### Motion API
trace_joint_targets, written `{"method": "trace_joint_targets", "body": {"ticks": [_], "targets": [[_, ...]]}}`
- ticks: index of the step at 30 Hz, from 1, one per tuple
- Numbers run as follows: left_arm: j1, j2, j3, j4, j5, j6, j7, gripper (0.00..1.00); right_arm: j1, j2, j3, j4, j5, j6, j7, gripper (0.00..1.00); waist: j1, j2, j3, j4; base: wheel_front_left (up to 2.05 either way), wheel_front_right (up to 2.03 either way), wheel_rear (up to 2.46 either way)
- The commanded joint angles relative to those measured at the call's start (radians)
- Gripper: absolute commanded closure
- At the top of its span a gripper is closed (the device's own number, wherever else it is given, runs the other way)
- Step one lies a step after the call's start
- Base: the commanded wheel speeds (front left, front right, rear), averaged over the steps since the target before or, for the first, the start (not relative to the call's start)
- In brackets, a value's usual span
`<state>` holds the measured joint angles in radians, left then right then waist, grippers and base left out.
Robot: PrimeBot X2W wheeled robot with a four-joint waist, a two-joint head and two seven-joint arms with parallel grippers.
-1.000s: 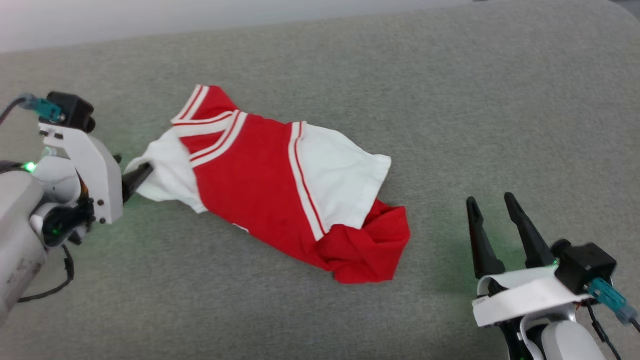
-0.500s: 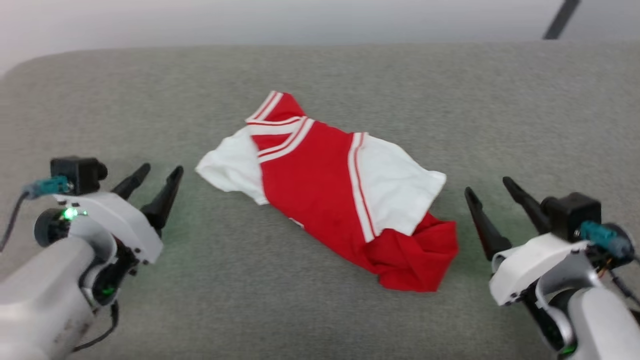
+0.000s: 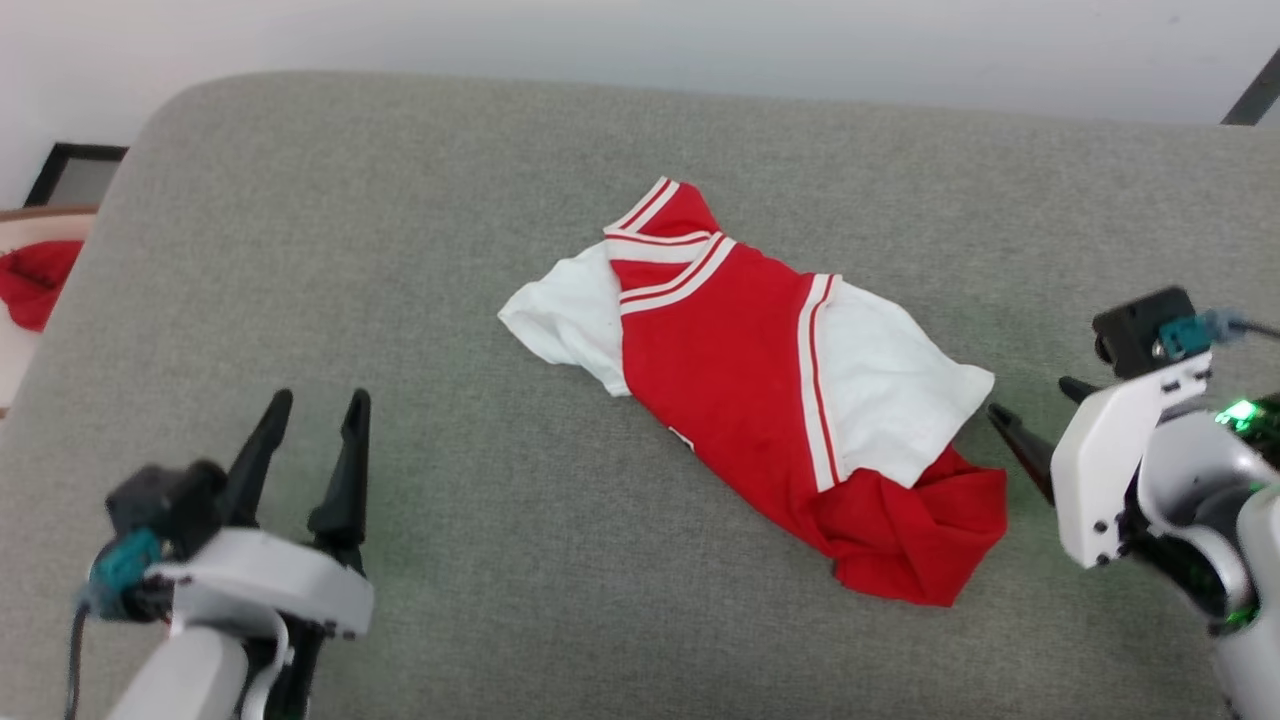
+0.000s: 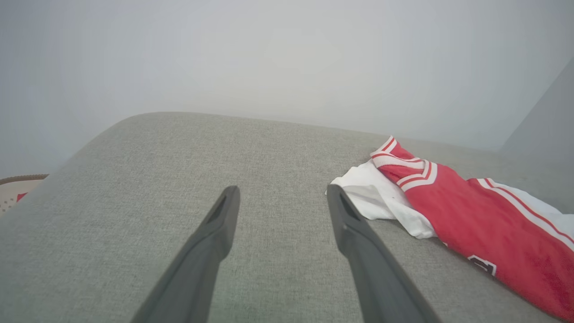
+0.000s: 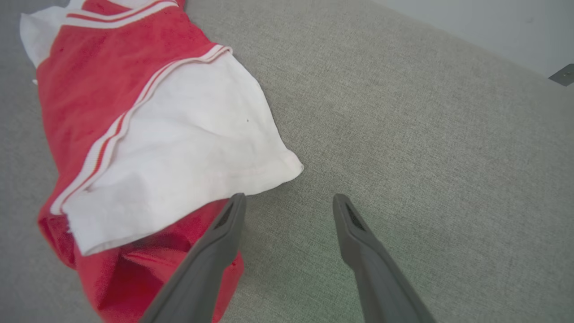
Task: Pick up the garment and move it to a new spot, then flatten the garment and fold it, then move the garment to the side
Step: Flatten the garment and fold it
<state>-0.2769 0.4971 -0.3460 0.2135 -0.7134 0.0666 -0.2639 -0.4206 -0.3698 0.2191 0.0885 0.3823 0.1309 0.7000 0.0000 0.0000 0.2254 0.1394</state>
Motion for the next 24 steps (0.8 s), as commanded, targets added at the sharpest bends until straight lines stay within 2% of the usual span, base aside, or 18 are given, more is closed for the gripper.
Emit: {"method": "trace_joint_targets", "body": {"ticks": [1, 7, 12, 20, 21, 22, 23, 24], "targets": [[0.018, -0.013, 0.019, -0.011, 0.021, -0.01, 0.001, 0.0, -0.017, -0.012, 0.003, 0.001, 0.016, 0.0, 0.016, 0.0, 0.0, 0.0, 0.012, 0.009, 0.0, 0.0, 0.0], [0.124, -0.135, 0.172, -0.08, 0.191, -0.094, 0.001, 0.0, -0.12, -0.045, 0.005, 0.044, 0.065, 0.0, 0.169, 0.0, 0.0, 0.0, 0.05, 0.03, 0.0, 0.0, 0.0], [0.144, -0.221, 0.254, -0.072, 0.268, -0.155, 0.0, 0.0, -0.192, -0.065, 0.038, 0.088, 0.073, 0.0, 0.255, 0.0, 0.0, 0.0, 0.078, 0.047, 0.0, 0.0, 0.0], [0.128, -0.298, 0.314, -0.062, 0.34, -0.194, 0.0, 0.0, -0.242, -0.059, 0.083, 0.173, 0.081, 0.0, 0.317, 0.0, 0.0, 0.0, 0.106, 0.064, 0.0, 0.0, 0.0], [0.128, -0.303, 0.317, -0.06, 0.345, -0.196, 0.0, 0.0, -0.244, -0.06, 0.09, 0.177, 0.089, 0.0, 0.321, 0.18, 0.0, 0.0, 0.108, 0.065, 0.0, 0.0, 0.0], [0.127, -0.308, 0.321, -0.058, 0.348, -0.198, 0.0, 0.0, -0.247, -0.062, 0.096, 0.181, 0.092, 0.0, 0.322, 0.52, 0.0, 0.0, 0.109, 0.067, 0.0, 0.0, 0.0], [0.126, -0.313, 0.323, -0.056, 0.351, -0.197, 0.0, 0.0, -0.247, -0.063, 0.1, 0.185, 0.097, 0.0, 0.318, 0.7, 0.0, 0.0, 0.11, 0.068, 0.0, 0.0, 0.0], [0.125, -0.315, 0.322, -0.055, 0.352, -0.197, 0.0, 0.0, -0.247, -0.066, 0.109, 0.186, 0.101, 0.0, 0.317, 0.95, 0.0, 0.0, 0.11, 0.069, 0.0, 0.0, 0.0]]}}
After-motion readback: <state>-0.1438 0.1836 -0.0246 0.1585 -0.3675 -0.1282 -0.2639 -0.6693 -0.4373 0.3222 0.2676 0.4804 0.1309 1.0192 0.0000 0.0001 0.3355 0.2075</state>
